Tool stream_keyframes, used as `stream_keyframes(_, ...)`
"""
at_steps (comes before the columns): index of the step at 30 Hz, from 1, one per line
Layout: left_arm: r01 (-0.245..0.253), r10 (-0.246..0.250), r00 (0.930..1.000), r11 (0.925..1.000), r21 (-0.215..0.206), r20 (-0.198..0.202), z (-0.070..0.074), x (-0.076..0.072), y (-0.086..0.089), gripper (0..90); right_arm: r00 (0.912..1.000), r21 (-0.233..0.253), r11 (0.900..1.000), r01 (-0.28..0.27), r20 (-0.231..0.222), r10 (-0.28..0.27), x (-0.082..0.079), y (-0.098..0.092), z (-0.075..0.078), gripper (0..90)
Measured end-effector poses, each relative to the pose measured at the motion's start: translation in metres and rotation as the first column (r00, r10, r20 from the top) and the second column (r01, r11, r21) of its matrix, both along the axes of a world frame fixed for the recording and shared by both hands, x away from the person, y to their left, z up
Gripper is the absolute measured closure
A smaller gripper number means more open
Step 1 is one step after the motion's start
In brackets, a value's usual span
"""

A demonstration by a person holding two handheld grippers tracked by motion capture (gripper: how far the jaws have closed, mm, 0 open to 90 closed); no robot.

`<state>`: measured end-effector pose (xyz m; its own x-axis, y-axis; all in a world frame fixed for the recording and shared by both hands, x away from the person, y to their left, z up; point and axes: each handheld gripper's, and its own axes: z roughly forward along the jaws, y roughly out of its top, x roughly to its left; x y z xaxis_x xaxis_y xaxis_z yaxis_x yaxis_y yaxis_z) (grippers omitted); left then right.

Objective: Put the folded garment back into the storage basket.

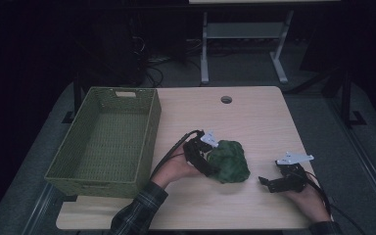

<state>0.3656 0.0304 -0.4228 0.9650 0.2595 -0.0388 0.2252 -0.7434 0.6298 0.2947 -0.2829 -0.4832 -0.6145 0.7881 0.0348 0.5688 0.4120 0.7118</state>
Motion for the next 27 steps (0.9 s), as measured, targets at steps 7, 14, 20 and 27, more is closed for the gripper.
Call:
stream_keyframes(7, 0.011, -0.01, 0.9998, 0.9995, 0.03, -0.019, -0.015, 0.006, -0.011, 12.6, 1.0, 0.004, 1.0, 0.003, 0.002, -0.003, 0.0, 0.0, 0.0, 6.3)
stream_keyframes(14, 0.028, -0.026, 0.9992, 0.9979, 0.059, -0.029, -0.028, 0.005, -0.023, 12.5, 1.0, 0.005, 1.0, 0.003, 0.003, -0.003, 0.0, 0.0, 0.0, 6.7)
stream_keyframes(20, 0.043, -0.04, 0.9983, 0.9959, 0.079, -0.041, -0.033, 0.006, -0.026, 12.2, 1.0, 0.004, 1.0, 0.003, 0.003, -0.003, 0.0, 0.0, 0.0, 6.7)
stream_keyframes(27, 0.063, -0.058, 0.9957, 0.9955, 0.071, -0.072, -0.032, 0.01, -0.024, 29.5, 1.0, 0.004, 1.0, 0.003, 0.003, -0.003, 0.0, 0.0, 0.0, 6.7)
